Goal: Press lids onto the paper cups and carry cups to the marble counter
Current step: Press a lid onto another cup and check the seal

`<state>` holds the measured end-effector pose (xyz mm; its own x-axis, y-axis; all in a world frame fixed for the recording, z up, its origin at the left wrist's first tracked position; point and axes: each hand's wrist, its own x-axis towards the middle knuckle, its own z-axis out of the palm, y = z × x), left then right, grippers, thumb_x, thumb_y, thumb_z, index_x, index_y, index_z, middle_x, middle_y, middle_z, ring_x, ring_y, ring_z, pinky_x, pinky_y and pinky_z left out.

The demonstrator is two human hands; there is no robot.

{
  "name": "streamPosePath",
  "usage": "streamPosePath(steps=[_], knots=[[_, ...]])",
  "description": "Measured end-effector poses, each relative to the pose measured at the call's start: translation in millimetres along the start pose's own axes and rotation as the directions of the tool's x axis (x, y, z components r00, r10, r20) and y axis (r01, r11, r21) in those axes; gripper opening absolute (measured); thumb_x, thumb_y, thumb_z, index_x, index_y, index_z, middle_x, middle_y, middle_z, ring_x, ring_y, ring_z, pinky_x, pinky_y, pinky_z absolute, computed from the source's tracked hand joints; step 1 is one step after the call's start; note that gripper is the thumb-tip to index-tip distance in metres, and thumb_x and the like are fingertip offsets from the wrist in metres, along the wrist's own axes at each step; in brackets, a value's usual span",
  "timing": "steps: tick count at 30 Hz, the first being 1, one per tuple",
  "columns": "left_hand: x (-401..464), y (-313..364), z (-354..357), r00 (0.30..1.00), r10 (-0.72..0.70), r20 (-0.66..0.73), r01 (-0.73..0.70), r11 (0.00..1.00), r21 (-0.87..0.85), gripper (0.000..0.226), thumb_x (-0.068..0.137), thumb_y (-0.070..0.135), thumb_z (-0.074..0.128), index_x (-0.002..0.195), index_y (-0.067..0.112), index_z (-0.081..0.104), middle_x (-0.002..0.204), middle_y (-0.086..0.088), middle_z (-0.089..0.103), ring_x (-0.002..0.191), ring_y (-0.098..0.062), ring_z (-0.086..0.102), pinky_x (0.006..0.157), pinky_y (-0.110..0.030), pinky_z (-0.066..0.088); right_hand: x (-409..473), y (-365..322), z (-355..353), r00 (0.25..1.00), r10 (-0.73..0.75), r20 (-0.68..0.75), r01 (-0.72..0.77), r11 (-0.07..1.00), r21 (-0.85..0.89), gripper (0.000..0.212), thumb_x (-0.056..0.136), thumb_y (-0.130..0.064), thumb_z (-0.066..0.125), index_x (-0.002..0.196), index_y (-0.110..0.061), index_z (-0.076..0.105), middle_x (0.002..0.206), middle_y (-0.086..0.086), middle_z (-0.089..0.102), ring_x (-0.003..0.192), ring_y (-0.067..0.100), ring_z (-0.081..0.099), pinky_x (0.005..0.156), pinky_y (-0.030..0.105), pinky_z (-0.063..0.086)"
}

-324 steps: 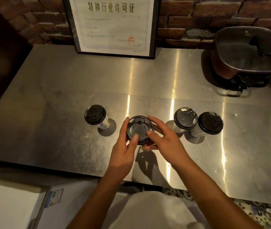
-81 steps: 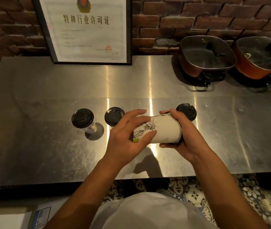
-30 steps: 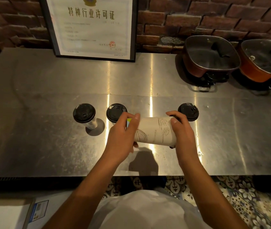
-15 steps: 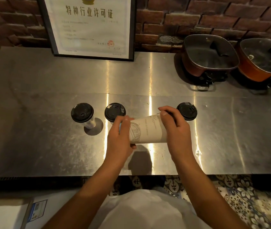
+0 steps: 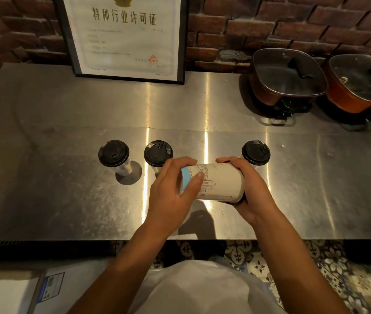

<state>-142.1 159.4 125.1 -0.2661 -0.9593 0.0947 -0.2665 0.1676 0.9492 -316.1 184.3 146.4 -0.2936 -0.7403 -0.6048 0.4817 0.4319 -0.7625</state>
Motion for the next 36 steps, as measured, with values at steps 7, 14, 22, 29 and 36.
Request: streamPosePath(steps=[7, 14, 22, 29, 36], knots=[[3.8, 0.7, 0.4, 0.950, -0.307, -0.054, 0.279, 0.915, -0.291, 0.017, 0.105, 0.041, 0.042, 0.103, 0.033, 0.058, 0.093, 0.000, 0.068, 0.070, -0.014, 0.066, 0.044, -0.022, 0.045, -8.9, 17.0, 16.4, 0.907, -0.421, -0.028, 0.399, 0.877, -0.270, 0.034, 0.087, -0.047, 0.052, 0.112, -0.033, 0.070, 0.112, 0.002, 0.067, 0.096, 0.016, 0.066, 0.058, 0.019, 0.050], [10.0, -5.1, -12.7, 0.766, -0.586, 0.263, 0.638, 0.645, -0.420, 0.043, 0.103, 0.050, 0.041, 0.110, 0.012, 0.058, 0.070, -0.005, 0.070, 0.046, -0.019, 0.049, 0.044, -0.023, 0.035, -6.5, 35.5, 7.0, 0.717, -0.685, 0.131, 0.657, 0.599, -0.457, 0.039, 0.090, -0.044, 0.053, 0.124, -0.029, 0.064, 0.114, 0.002, 0.063, 0.100, 0.019, 0.066, 0.074, 0.029, 0.058], [-1.7, -10.1, -13.6, 0.983, -0.158, 0.088, 0.161, 0.987, -0.022, 0.028, 0.095, 0.047, 0.058, 0.122, 0.040, 0.055, 0.116, 0.006, 0.065, 0.099, -0.007, 0.068, 0.074, -0.027, 0.058, 5.4, 23.1, 4.4, 0.999, -0.030, -0.036, 0.028, 0.999, -0.046, 0.022, 0.095, -0.035, 0.059, 0.107, -0.023, 0.073, 0.113, 0.015, 0.075, 0.094, 0.029, 0.069, 0.072, 0.041, 0.052], [-2.9, -8.9, -9.5, 0.985, -0.153, -0.083, 0.147, 0.986, -0.077, 0.016, 0.101, 0.041, 0.050, 0.104, 0.030, 0.060, 0.093, 0.000, 0.067, 0.076, -0.013, 0.067, 0.052, -0.022, 0.049, -3.3, 31.0, 13.6, 0.980, -0.192, -0.057, 0.182, 0.972, -0.148, 0.024, 0.095, -0.039, 0.055, 0.107, -0.029, 0.073, 0.110, 0.008, 0.073, 0.086, 0.017, 0.068, 0.056, 0.029, 0.048], [11.9, -6.3, -9.2, 0.911, -0.412, 0.026, 0.404, 0.876, -0.263, 0.025, 0.105, 0.035, 0.042, 0.096, 0.022, 0.061, 0.087, -0.013, 0.071, 0.047, -0.023, 0.060, 0.037, -0.028, 0.041, -11.5, 58.1, 7.9, 0.748, -0.662, -0.032, 0.616, 0.713, -0.335, 0.032, 0.090, -0.046, 0.053, 0.120, -0.037, 0.062, 0.112, -0.022, 0.066, 0.105, 0.012, 0.068, 0.071, 0.029, 0.061]])
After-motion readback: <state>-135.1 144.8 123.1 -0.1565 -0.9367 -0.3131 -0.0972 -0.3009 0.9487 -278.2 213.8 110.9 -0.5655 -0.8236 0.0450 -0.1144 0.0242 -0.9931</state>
